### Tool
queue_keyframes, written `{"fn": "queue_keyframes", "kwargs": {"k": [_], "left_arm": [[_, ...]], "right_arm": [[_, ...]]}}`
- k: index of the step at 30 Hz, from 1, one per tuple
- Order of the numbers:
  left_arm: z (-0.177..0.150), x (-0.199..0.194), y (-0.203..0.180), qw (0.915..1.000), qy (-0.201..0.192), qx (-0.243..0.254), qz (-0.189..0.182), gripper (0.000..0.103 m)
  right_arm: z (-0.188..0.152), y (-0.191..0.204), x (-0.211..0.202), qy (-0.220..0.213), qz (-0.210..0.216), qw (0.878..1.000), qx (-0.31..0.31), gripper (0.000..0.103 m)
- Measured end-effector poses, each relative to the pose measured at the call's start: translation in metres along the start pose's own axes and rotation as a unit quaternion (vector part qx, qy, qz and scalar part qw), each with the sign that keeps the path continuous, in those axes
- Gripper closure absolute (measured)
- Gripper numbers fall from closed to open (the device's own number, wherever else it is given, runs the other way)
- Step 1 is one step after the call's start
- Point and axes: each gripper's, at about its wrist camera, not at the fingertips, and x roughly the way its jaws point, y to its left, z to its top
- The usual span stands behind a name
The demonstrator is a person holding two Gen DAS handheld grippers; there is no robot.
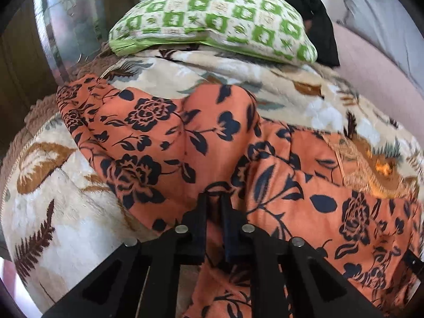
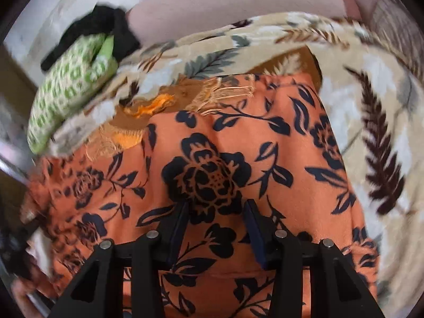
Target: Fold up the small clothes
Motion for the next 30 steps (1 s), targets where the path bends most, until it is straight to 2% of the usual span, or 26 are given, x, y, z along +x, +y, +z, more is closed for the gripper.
{"fn": "queue_keyframes", "kwargs": {"k": [3,6,7,9,10,11,13,14,17,20,23,24,27,30], "left_arm": [[0.000,-0.002,0.004,0.9998,0.006,-0.010,-0.014,0.094],[0.003,-0.005,0.006,0.9991,0.019,-0.007,-0.036,0.094],[0.004,-0.006,0.009,0.9986,0.023,-0.011,-0.046,0.093],[0.007,-0.013,0.022,0.9955,0.032,-0.033,-0.083,0.089],[0.009,-0.015,0.029,0.9940,0.031,-0.044,-0.096,0.078],[0.011,-0.020,0.040,0.9926,0.025,-0.061,-0.102,0.059],[0.016,-0.027,0.069,0.9916,0.000,-0.098,-0.085,0.036],[0.019,-0.030,0.084,0.9904,-0.014,-0.118,-0.071,0.035],[0.028,-0.032,0.134,0.9808,-0.042,-0.186,-0.043,0.035],[0.032,-0.016,0.189,0.9600,-0.038,-0.276,-0.032,0.034],[0.034,0.010,0.227,0.9325,-0.018,-0.354,-0.069,0.034],[0.037,0.018,0.234,0.9278,-0.015,-0.365,-0.078,0.034],[0.055,0.038,0.241,0.9244,-0.003,-0.365,-0.109,0.034],[0.069,0.058,0.240,0.9271,0.009,-0.354,-0.122,0.034]], "right_arm": [[0.005,0.013,-0.015,-0.026,0.022,0.999,0.009,0.056],[0.006,0.037,-0.023,-0.050,0.047,0.998,-0.012,0.055],[0.005,0.048,-0.017,-0.041,0.047,0.998,-0.024,0.055],[0.000,0.069,0.011,0.014,0.039,0.998,-0.055,0.053],[-0.005,0.076,0.029,0.039,0.021,0.996,-0.072,0.052],[-0.009,0.082,0.027,0.017,0.003,0.996,-0.091,0.049],[-0.010,0.091,0.022,0.014,-0.008,0.994,-0.106,0.047],[-0.010,0.091,0.019,0.017,-0.002,0.995,-0.098,0.047],[-0.014,0.087,0.000,0.000,0.057,0.996,-0.065,0.047],[-0.024,0.091,-0.008,-0.013,0.075,0.995,-0.066,0.047],[-0.036,0.089,-0.013,-0.014,0.094,0.993,-0.067,0.047],[-0.041,0.089,-0.015,-0.012,0.101,0.993,-0.065,0.047],[-0.051,0.086,-0.023,-0.008,0.106,0.992,-0.074,0.047],[-0.056,0.082,-0.028,-0.011,0.107,0.991,-0.082,0.047]]}}
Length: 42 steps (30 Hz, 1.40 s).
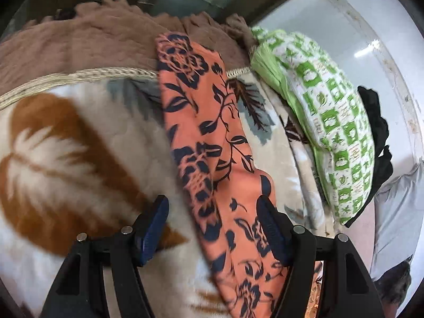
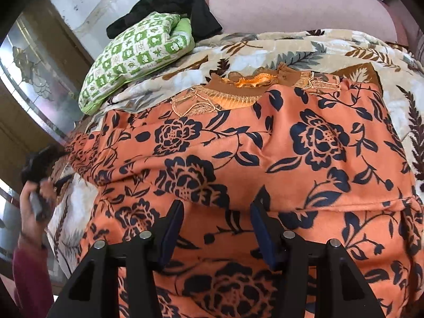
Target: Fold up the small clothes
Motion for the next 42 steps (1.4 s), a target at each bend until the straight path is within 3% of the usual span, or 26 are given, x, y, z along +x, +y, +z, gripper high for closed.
{"fn": "queue_keyframes", "kwargs": {"k": [1,3,4,5,9,11,16,18,20,23,26,28,30,31,32,34,36,37,38,40,42], "left_arm": [[0.001,0.005,-0.002,1.0000,-0.001,0.009,0.001,0.036],[0.003,0.010,-0.006,0.9998,-0.006,0.021,0.001,0.066],[0.002,0.014,-0.006,0.9997,0.006,0.024,0.002,0.087],[0.001,0.017,-0.006,0.9997,0.008,0.024,0.006,0.094],[-0.009,0.006,-0.024,0.9961,-0.033,0.073,0.035,0.097],[-0.016,-0.011,-0.047,0.9911,-0.066,0.111,0.032,0.098],[-0.065,-0.054,-0.124,0.9684,-0.110,0.224,0.003,0.098],[-0.106,-0.069,-0.163,0.9513,-0.116,0.285,-0.017,0.098],[-0.157,-0.081,-0.204,0.9271,-0.113,0.355,-0.040,0.098],[-0.252,-0.086,-0.254,0.8737,-0.099,0.471,-0.067,0.098],[-0.359,-0.081,-0.278,0.8024,-0.040,0.587,-0.099,0.096],[-0.426,-0.069,-0.279,0.7448,0.006,0.662,-0.085,0.096],[-0.465,-0.060,-0.269,0.7036,0.023,0.709,-0.039,0.088],[-0.476,-0.059,-0.262,0.6942,0.022,0.719,-0.019,0.078],[-0.476,-0.057,-0.256,0.6945,0.024,0.719,-0.009,0.070],[-0.464,-0.064,-0.246,0.7129,0.030,0.701,-0.004,0.064],[-0.436,-0.084,-0.237,0.7479,0.019,0.663,-0.020,0.054],[-0.422,-0.093,-0.232,0.7643,0.008,0.644,-0.029,0.042],[-0.402,-0.103,-0.227,0.7862,-0.010,0.617,-0.038,0.031],[-0.363,-0.111,-0.220,0.8227,-0.047,0.565,-0.044,0.028],[-0.324,-0.100,-0.208,0.8581,-0.064,0.509,-0.027,0.028]], "right_arm": [[-0.001,-0.001,-0.001,0.002,0.001,1.000,0.000,0.047],[-0.001,-0.006,-0.003,0.003,0.006,1.000,0.007,0.047],[-0.001,-0.009,-0.003,0.003,0.010,1.000,0.012,0.047],[-0.001,-0.012,-0.004,0.003,0.014,1.000,0.016,0.047],[0.000,-0.019,-0.009,-0.001,0.016,1.000,0.017,0.047],[0.001,-0.025,-0.019,-0.009,0.016,1.000,0.015,0.047],[0.001,-0.055,-0.056,-0.046,0.011,0.998,0.030,0.047],[0.001,-0.070,-0.071,-0.062,0.006,0.997,0.046,0.047],[-0.001,-0.093,-0.086,-0.083,0.006,0.994,0.075,0.047],[-0.005,-0.121,-0.101,-0.108,0.006,0.988,0.110,0.047],[-0.005,-0.150,-0.115,-0.133,0.002,0.981,0.141,0.047],[-0.003,-0.163,-0.122,-0.140,0.009,0.977,0.161,0.047],[-0.001,-0.175,-0.130,-0.149,0.014,0.973,0.174,0.047],[0.001,-0.179,-0.134,-0.153,0.010,0.972,0.178,0.046],[0.001,-0.180,-0.136,-0.154,0.010,0.971,0.180,0.041],[0.001,-0.185,-0.141,-0.161,0.024,0.968,0.191,0.031],[0.002,-0.187,-0.143,-0.163,0.031,0.967,0.194,0.029],[0.003,-0.185,-0.143,-0.163,0.031,0.967,0.191,0.029],[0.004,-0.181,-0.142,-0.162,0.028,0.969,0.183,0.029],[0.006,-0.172,-0.138,-0.155,0.022,0.973,0.169,0.029],[0.015,-0.153,-0.129,-0.140,0.027,0.979,0.145,0.029]]}}
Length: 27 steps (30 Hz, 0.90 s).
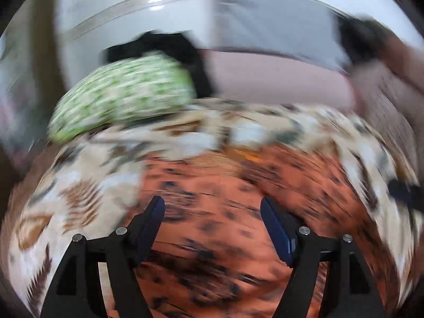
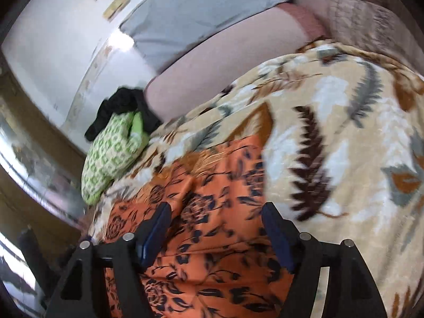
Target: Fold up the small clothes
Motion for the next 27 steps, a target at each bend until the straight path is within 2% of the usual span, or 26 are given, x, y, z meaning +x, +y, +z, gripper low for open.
{"fn": "queue_keyframes", "kwargs": {"k": [2,3,5,6,7,9,11,13,16,17,18,19,20,21,25,27], "left_arm": [[-0.002,0.025,0.034,0.9971,0.030,-0.066,0.021,0.028],[-0.006,0.035,0.043,0.9947,0.047,-0.085,0.032,0.028],[-0.016,0.064,0.057,0.9860,0.107,-0.105,0.073,0.028],[-0.022,0.077,0.062,0.9794,0.144,-0.112,0.087,0.028],[-0.028,0.084,0.070,0.9737,0.168,-0.130,0.083,0.028],[-0.032,0.085,0.081,0.9672,0.176,-0.174,0.058,0.027],[-0.032,0.082,0.081,0.9683,0.175,-0.167,0.062,0.026],[-0.031,0.084,0.077,0.9711,0.177,-0.145,0.068,0.026],[-0.033,0.094,0.084,0.9704,0.184,-0.147,0.056,0.026],[-0.034,0.096,0.089,0.9700,0.185,-0.149,0.050,0.026],[-0.034,0.099,0.094,0.9696,0.186,-0.152,0.045,0.026],[-0.032,0.104,0.096,0.9692,0.187,-0.154,0.042,0.026],[-0.033,0.106,0.097,0.9689,0.188,-0.156,0.039,0.026],[-0.033,0.104,0.098,0.9687,0.188,-0.157,0.037,0.026],[-0.034,0.098,0.097,0.9696,0.185,-0.156,0.039,0.026],[-0.034,0.092,0.096,0.9711,0.178,-0.153,0.044,0.026]], "right_arm": [[0.002,0.028,0.014,0.021,-0.004,0.999,-0.046,0.029],[0.005,0.053,0.025,0.028,-0.013,0.995,-0.093,0.029],[0.013,0.091,0.049,0.043,-0.012,0.987,-0.152,0.029],[0.019,0.108,0.065,0.064,-0.010,0.984,-0.168,0.029],[0.023,0.122,0.082,0.086,-0.003,0.981,-0.174,0.029],[0.028,0.144,0.114,0.124,0.008,0.977,-0.174,0.029],[0.029,0.160,0.149,0.158,-0.002,0.971,-0.180,0.029],[0.022,0.169,0.190,0.191,-0.036,0.963,-0.185,0.029],[0.006,0.170,0.236,0.219,-0.093,0.951,-0.196,0.029],[0.002,0.168,0.246,0.225,-0.111,0.946,-0.204,0.033],[-0.004,0.165,0.258,0.231,-0.137,0.939,-0.215,0.044],[-0.005,0.163,0.258,0.216,-0.139,0.942,-0.214,0.052],[-0.002,0.164,0.251,0.204,-0.129,0.947,-0.211,0.080],[0.001,0.163,0.245,0.202,-0.122,0.949,-0.209,0.089],[0.017,0.155,0.186,0.149,-0.114,0.961,-0.202,0.091],[0.029,0.134,0.140,0.115,-0.113,0.970,-0.179,0.092]]}}
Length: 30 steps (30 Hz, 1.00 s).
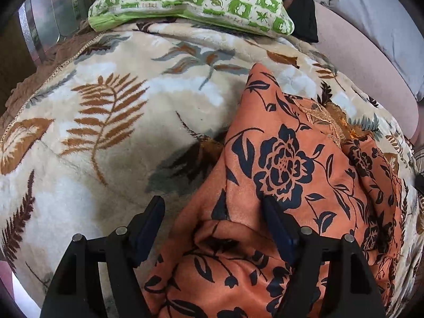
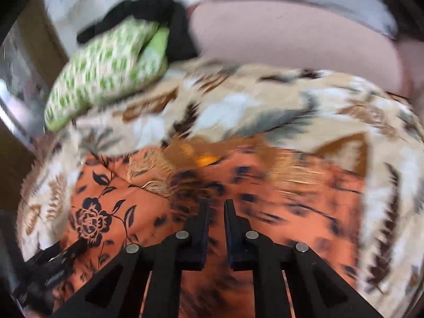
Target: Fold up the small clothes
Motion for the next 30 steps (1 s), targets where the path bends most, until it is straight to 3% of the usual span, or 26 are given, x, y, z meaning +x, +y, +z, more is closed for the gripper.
{"fn": "queue_keyframes", "kwargs": {"k": [3,6,8,11,13,14,15,16,18,23,25,26,27,30], "left_arm": [[-0.003,-0.007,-0.001,0.9998,-0.013,0.009,0.013,0.026],[-0.007,-0.008,-0.003,0.9996,-0.018,0.011,0.021,0.026],[-0.009,-0.007,-0.002,0.9996,-0.018,0.004,0.022,0.026],[-0.008,-0.004,-0.002,0.9996,-0.015,0.003,0.023,0.026],[-0.007,-0.003,0.000,0.9998,-0.011,0.000,0.017,0.026],[-0.006,-0.003,0.001,0.9999,-0.008,-0.002,0.015,0.026],[-0.006,-0.002,0.001,0.9999,-0.006,-0.003,0.013,0.026],[-0.005,-0.001,0.002,0.9999,-0.003,-0.005,0.011,0.026],[-0.004,0.000,0.001,0.9999,-0.001,-0.005,0.011,0.026],[0.000,0.003,-0.001,1.0000,0.004,0.000,0.008,0.026],[0.001,0.005,0.001,1.0000,0.009,-0.001,0.002,0.026],[0.002,0.006,0.002,0.9999,0.011,-0.004,-0.001,0.026],[0.002,0.006,0.003,0.9999,0.012,-0.008,-0.004,0.026],[0.001,0.006,0.003,0.9999,0.011,-0.007,-0.003,0.026]], "right_arm": [[-0.020,-0.053,-0.050,-0.025,-0.002,0.998,0.053,0.092],[-0.039,-0.090,-0.067,-0.007,-0.021,0.997,0.080,0.090],[-0.040,-0.089,-0.068,0.005,-0.015,0.997,0.078,0.090],[-0.031,-0.057,-0.063,0.003,0.037,0.997,0.064,0.088],[-0.016,-0.016,-0.042,0.010,0.063,0.998,0.030,0.069],[-0.013,-0.001,-0.030,0.021,0.071,0.997,0.020,0.037],[-0.009,0.013,-0.016,0.033,0.083,0.996,0.015,0.026],[-0.007,0.024,-0.003,0.038,0.094,0.995,0.016,0.026],[0.001,0.046,0.027,0.055,0.092,0.994,0.016,0.026],[0.014,0.072,0.083,0.068,0.006,0.997,-0.021,0.029],[0.013,0.074,0.114,0.102,-0.044,0.993,-0.044,0.057],[0.012,0.072,0.117,0.101,-0.047,0.993,-0.046,0.066],[0.013,0.071,0.114,0.089,-0.046,0.994,-0.046,0.086],[0.013,0.055,0.088,0.060,-0.040,0.997,-0.030,0.089]]}}
